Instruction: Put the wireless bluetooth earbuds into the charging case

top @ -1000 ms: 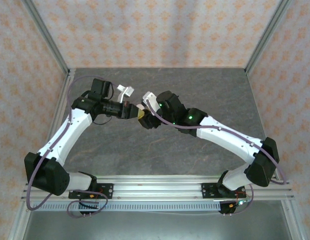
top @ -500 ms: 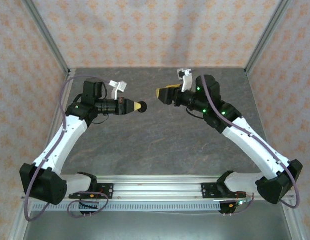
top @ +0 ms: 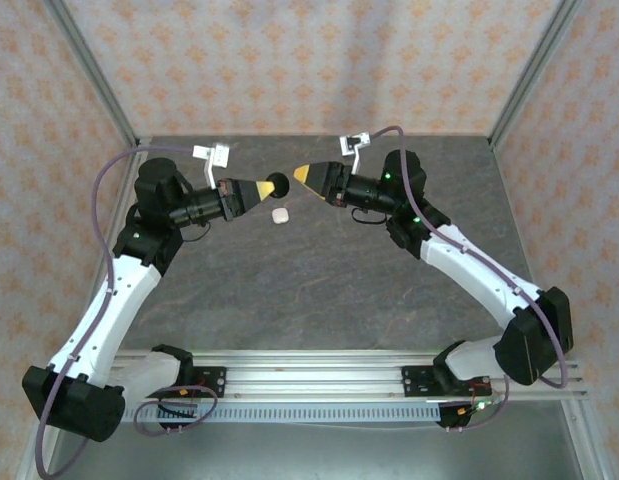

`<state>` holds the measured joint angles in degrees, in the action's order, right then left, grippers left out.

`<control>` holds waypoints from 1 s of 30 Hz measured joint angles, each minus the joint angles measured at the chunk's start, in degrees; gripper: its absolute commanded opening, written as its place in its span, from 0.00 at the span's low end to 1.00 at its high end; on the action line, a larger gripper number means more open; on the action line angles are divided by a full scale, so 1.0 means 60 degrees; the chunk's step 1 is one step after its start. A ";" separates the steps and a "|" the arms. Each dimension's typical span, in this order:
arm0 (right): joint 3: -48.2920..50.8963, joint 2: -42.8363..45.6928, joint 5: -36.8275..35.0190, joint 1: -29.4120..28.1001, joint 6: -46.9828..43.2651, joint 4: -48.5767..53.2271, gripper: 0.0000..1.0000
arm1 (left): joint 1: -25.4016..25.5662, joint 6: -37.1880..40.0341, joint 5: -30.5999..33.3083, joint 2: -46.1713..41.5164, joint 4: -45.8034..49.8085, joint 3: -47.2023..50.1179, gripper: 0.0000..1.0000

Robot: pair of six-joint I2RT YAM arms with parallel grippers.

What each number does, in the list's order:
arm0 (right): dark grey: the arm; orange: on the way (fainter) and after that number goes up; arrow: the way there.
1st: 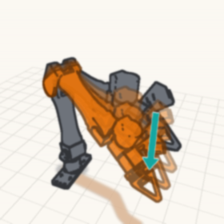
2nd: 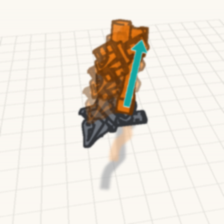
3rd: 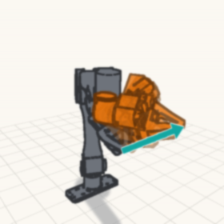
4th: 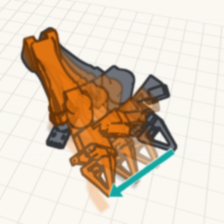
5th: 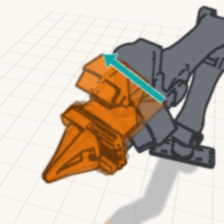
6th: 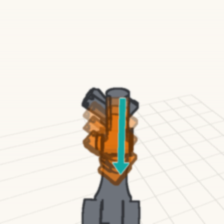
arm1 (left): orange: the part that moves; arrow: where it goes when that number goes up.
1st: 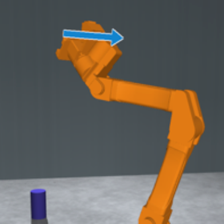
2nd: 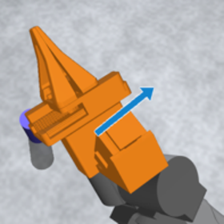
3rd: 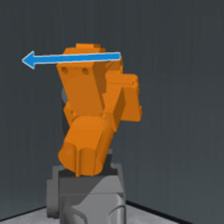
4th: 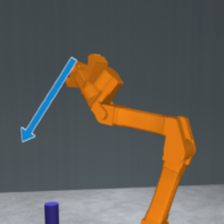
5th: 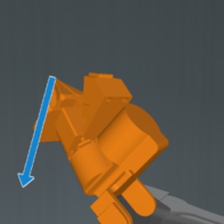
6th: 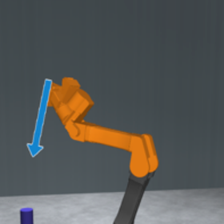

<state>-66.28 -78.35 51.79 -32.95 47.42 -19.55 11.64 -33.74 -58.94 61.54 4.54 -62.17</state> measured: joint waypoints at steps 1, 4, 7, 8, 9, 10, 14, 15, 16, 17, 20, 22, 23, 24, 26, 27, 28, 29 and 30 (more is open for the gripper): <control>0.0000 -0.0033 0.0109 0.0000 0.0117 -0.0171 0.62 | 0.0044 -0.0102 0.0018 -0.0004 -0.0033 0.0000 0.04; -0.0007 -0.0117 0.0357 -0.0033 0.0310 -0.0539 0.62 | 0.0193 -0.0237 0.0131 -0.0004 -0.0058 0.0000 0.04; -0.0007 -0.0222 0.0557 -0.0131 0.0382 -0.0714 0.60 | 0.0259 -0.0339 0.0153 -0.0004 -0.0058 0.0000 0.03; -0.0007 -0.0262 0.0623 -0.0153 0.0390 -0.0758 0.60 | 0.0291 -0.0372 0.0153 -0.0004 -0.0058 -0.0004 0.03; -0.0007 -0.0310 0.0663 -0.0171 0.0393 -0.0801 0.59 | 0.0302 -0.0393 0.0157 0.0000 -0.0058 -0.0004 0.03; -0.0007 -0.0350 0.0703 -0.0182 0.0419 -0.0841 0.58 | 0.0317 -0.0412 0.0153 0.0000 -0.0058 -0.0004 0.03; -0.0015 -0.0623 0.0892 -0.0189 0.0667 -0.1297 0.54 | 0.0408 -0.0415 0.0157 0.0066 -0.0040 -0.0138 0.03; -0.0015 -0.0703 0.0929 -0.0189 0.0754 -0.1432 0.53 | 0.0441 -0.0415 0.0153 0.0084 -0.0044 -0.0197 0.03; -0.0018 -0.0765 0.0965 -0.0189 0.0827 -0.1541 0.52 | 0.0441 -0.0415 0.0153 0.0095 -0.0040 -0.0233 0.03; -0.0025 -0.0838 0.1013 -0.0189 0.0896 -0.1647 0.50 | 0.0441 -0.0415 0.0153 0.0098 -0.0044 -0.0259 0.03; -0.0033 -0.0954 0.1122 -0.0189 0.1129 -0.1938 0.39 | 0.0459 -0.0415 0.0164 0.0102 -0.0029 -0.0273 0.03; -0.0036 -0.0969 0.1133 -0.0189 0.1249 -0.2120 0.28 | 0.0488 -0.0415 0.0164 0.0120 -0.0022 -0.0277 0.03; -0.0036 -0.0976 0.1151 -0.0168 0.1304 -0.2167 0.23 | 0.0484 -0.0419 0.0171 0.0120 -0.0025 -0.0310 0.03; -0.0036 -0.1002 0.1173 -0.0146 0.1355 -0.2255 0.19 | 0.0484 -0.0419 0.0186 0.0120 -0.0025 -0.0346 0.03; -0.0036 -0.1042 0.1180 -0.0117 0.1472 -0.2386 0.13 | 0.0484 -0.0412 0.0219 0.0117 -0.0015 -0.0393 0.04; -0.0036 -0.1060 0.1195 -0.0102 0.1512 -0.2452 0.11 | 0.0484 -0.0408 0.0226 0.0117 -0.0011 -0.0408 0.06; -0.0036 -0.1071 0.1195 -0.0098 0.1526 -0.2506 0.09 | 0.0484 -0.0390 0.0233 0.0117 0.0022 -0.0437 0.13; -0.0036 -0.1078 0.1198 -0.0098 0.1534 -0.2554 0.07 | 0.0484 -0.0324 0.0244 0.0117 0.0076 -0.0455 0.22; -0.0036 -0.1086 0.1198 -0.0106 0.1530 -0.2583 0.06 | 0.0484 -0.0255 0.0266 0.0117 0.0175 -0.0499 0.30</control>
<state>-66.50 -84.86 58.98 -33.58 56.60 -35.05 14.55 -35.27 -57.34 62.24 5.58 -65.17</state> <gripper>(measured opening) 0.168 0.170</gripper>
